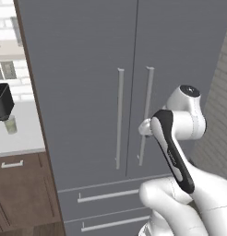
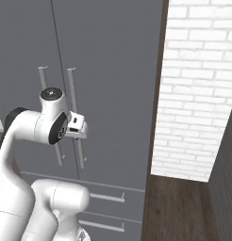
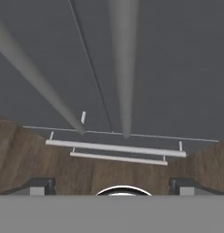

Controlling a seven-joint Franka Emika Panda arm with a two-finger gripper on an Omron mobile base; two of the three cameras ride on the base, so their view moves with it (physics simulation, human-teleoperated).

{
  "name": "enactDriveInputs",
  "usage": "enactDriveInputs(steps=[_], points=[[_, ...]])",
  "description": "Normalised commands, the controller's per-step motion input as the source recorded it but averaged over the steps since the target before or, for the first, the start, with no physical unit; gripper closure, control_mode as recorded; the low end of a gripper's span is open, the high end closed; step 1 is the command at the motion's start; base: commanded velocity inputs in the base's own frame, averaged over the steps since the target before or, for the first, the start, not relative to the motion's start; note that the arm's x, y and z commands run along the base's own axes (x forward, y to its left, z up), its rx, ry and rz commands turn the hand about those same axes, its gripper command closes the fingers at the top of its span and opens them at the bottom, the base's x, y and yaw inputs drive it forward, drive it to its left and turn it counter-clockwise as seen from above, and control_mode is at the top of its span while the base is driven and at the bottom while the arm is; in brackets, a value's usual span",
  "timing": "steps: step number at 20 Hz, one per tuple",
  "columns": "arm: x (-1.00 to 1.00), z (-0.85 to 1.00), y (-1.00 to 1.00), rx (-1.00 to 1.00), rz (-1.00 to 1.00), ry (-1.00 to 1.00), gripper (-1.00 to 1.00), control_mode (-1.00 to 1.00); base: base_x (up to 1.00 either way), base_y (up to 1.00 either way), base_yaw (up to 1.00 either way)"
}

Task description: Grab a lemon wedge from the fridge and one ice cube from the ice bowl, and put them in the glass of lemonade.

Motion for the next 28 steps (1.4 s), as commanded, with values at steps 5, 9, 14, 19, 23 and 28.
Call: enactDriveInputs(steps=[5, 9, 14, 19, 23, 28], points=[[0.0, 0.0, 0.0, 0.0, 0.0, 0.0, -1.0, 1.0, -0.4, 0.7, -0.02], [0.0, 0.0, 0.0, 0.0, 0.0, 0.0, -1.0, 1.0, -0.33, 1.0, -0.08], [0.0, 0.0, 0.0, 0.0, 0.0, 0.0, -1.0, 1.0, -0.02, 1.0, -0.06], [0.0, 0.0, 0.0, 0.0, 0.0, 0.0, -1.0, 1.0, 0.29, 1.0, 0.0], [0.0, 0.0, 0.0, 0.0, 0.0, 0.0, -1.0, 1.0, 0.59, 1.0, 0.01], [0.0, 0.0, 0.0, 0.0, 0.0, 0.0, -1.0, 1.0, 0.76, 0.88, 0.09]])
